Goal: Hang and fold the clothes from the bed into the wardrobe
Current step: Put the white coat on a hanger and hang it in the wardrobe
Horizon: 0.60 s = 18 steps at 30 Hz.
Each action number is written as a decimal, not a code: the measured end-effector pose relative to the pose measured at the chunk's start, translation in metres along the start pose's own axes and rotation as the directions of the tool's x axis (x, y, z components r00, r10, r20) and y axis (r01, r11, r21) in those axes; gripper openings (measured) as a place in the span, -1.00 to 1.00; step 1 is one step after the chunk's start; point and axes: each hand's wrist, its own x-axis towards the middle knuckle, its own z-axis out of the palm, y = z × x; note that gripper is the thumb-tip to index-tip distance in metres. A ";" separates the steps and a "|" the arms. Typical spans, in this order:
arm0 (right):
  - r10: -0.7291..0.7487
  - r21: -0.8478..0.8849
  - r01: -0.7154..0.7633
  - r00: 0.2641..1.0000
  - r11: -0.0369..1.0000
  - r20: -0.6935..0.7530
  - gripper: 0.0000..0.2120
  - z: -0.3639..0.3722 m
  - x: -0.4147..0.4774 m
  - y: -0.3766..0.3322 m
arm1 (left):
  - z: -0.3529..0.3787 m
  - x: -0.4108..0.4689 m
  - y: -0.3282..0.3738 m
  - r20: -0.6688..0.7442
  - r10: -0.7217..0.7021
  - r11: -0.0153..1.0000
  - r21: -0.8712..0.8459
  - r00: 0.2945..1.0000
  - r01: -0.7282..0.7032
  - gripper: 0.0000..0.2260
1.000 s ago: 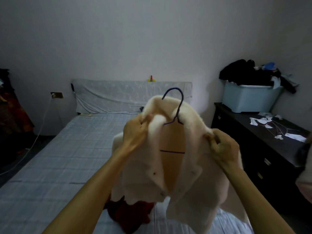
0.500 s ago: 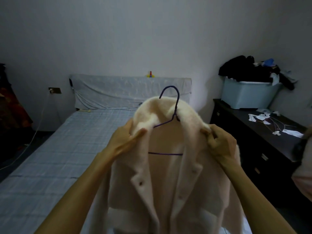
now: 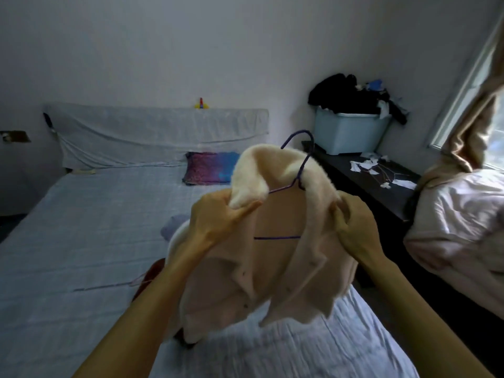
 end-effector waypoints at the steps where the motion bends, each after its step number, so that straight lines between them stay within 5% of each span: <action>1: 0.021 0.000 -0.021 1.000 1.000 -0.015 -0.67 -0.009 -0.005 -0.002 | 0.004 -0.001 0.007 0.004 0.011 1.000 -0.027 1.000 -0.011 -0.64; 9: -0.099 -0.155 0.068 0.975 0.986 -0.198 -0.65 -0.073 -0.041 -0.009 | 0.037 -0.015 0.060 -0.031 0.100 0.980 -0.168 0.995 -0.103 -0.53; 18: -0.075 -0.248 -0.024 0.923 0.968 -0.379 -0.70 -0.204 -0.105 0.045 | 0.091 -0.066 0.188 0.037 0.223 0.959 -0.187 0.974 -0.213 -0.50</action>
